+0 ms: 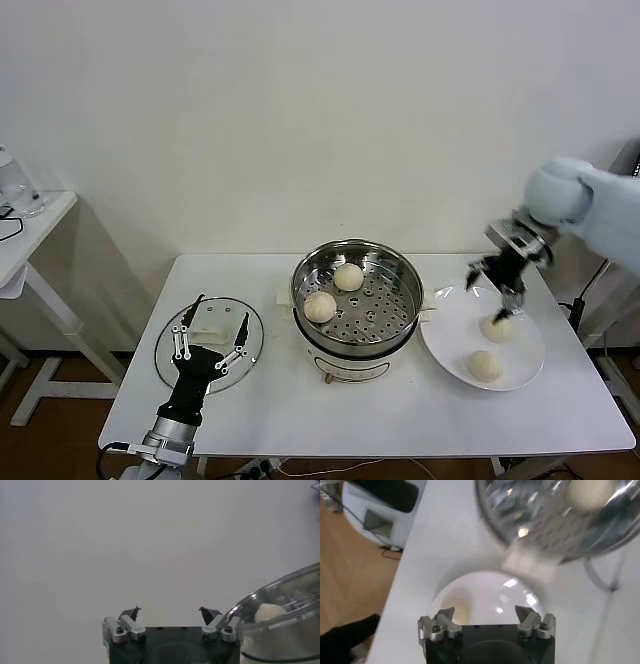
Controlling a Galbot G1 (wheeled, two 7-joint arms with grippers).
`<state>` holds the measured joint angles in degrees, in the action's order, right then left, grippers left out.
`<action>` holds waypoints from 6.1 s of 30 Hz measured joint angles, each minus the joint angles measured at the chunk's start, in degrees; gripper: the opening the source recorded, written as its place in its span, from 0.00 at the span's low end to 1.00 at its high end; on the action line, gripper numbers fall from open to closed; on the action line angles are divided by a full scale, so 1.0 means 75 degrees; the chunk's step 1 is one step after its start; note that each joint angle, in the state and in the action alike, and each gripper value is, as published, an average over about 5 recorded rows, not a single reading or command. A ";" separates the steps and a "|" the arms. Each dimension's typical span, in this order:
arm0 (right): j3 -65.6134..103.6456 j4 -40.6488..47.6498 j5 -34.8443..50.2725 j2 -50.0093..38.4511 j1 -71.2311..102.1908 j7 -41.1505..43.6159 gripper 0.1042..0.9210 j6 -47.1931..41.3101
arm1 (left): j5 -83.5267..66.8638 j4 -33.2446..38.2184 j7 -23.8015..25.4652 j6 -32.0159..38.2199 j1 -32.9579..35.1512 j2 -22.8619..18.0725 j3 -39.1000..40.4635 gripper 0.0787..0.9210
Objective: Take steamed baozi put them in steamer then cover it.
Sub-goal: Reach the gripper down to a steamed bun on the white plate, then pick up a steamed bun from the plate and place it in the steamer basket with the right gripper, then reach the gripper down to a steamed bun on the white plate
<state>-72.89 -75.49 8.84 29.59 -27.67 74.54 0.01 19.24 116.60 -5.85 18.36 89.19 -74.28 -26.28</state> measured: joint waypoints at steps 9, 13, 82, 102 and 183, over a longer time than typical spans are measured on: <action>0.1056 0.0483 -0.0495 -0.0039 0.1626 -0.0416 0.88 0.0038 | 0.0074 -0.0030 -0.0010 0.0006 0.0069 -0.0046 0.0014 0.88; 0.1372 0.0691 -0.0626 0.0077 0.2107 -0.0606 0.88 0.0045 | 0.0095 -0.0057 -0.0013 0.0015 0.0066 -0.0053 -0.0002 0.88; -0.0877 -0.2008 -0.1039 0.2924 -0.2110 -0.0895 0.71 0.3408 | 0.0094 0.0191 -0.0202 -0.0064 0.0005 0.0121 -0.0129 0.88; -0.0101 -0.1724 -0.3606 0.3747 -0.0490 -0.1249 0.73 0.5391 | 0.0044 0.0196 -0.0207 0.0015 0.0000 0.0087 -0.0194 0.88; 0.3708 0.5454 -0.1802 0.2416 0.3311 -0.1044 0.88 0.0982 | 0.0082 -0.0241 -0.0179 0.0047 0.0058 0.0053 -0.0299 0.88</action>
<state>-45.08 -34.59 -4.68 47.71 -2.83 66.72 7.38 19.85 114.79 -7.19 18.71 89.63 -73.88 -28.53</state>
